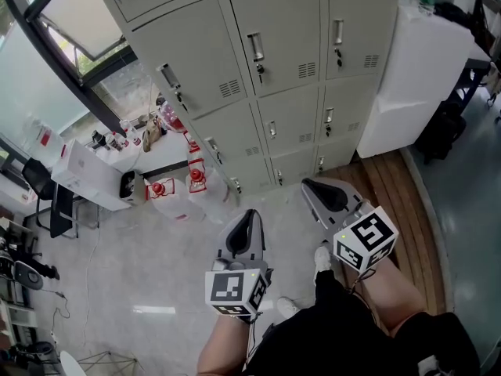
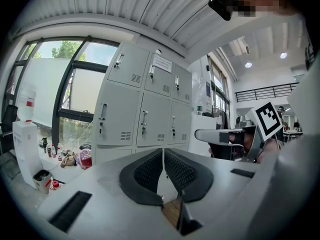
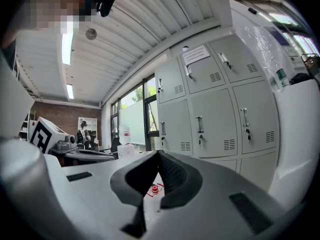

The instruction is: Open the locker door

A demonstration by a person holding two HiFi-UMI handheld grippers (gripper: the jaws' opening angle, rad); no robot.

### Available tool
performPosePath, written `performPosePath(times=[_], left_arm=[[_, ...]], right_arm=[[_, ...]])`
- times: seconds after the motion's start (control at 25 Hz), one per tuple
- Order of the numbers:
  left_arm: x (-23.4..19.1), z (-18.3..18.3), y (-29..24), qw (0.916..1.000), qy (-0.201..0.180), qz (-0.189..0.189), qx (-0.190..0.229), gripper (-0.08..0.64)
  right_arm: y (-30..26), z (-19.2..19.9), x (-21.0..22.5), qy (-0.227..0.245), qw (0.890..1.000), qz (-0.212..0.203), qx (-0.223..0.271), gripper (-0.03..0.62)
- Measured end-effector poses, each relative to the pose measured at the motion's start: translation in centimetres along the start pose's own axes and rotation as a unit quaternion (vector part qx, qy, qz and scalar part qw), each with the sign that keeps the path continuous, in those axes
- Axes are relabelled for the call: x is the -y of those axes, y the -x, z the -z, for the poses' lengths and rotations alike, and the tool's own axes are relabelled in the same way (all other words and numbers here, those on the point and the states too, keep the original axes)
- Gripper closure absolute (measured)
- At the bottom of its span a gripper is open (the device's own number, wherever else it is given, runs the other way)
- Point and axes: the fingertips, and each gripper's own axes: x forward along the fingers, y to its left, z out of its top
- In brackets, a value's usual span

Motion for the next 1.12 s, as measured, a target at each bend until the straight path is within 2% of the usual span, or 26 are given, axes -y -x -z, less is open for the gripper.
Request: performPosePath(times=[0.68, 1.12], left_arm=[[-0.2, -0.8, -13.1, 0.9996, -0.014, -0.019, -0.018, 0.535], [0.1, -3.8, -20.5, 0.9987, -0.029, -0.042, 0.001, 0.535]], right_arm=[[-6.7, -0.8, 11.7, -0.011, 0.999, -0.03, 0.008, 0.538], [-8.9, -2.0, 18.1, -0.015, 0.999, -0.049, 0.01, 0.538]])
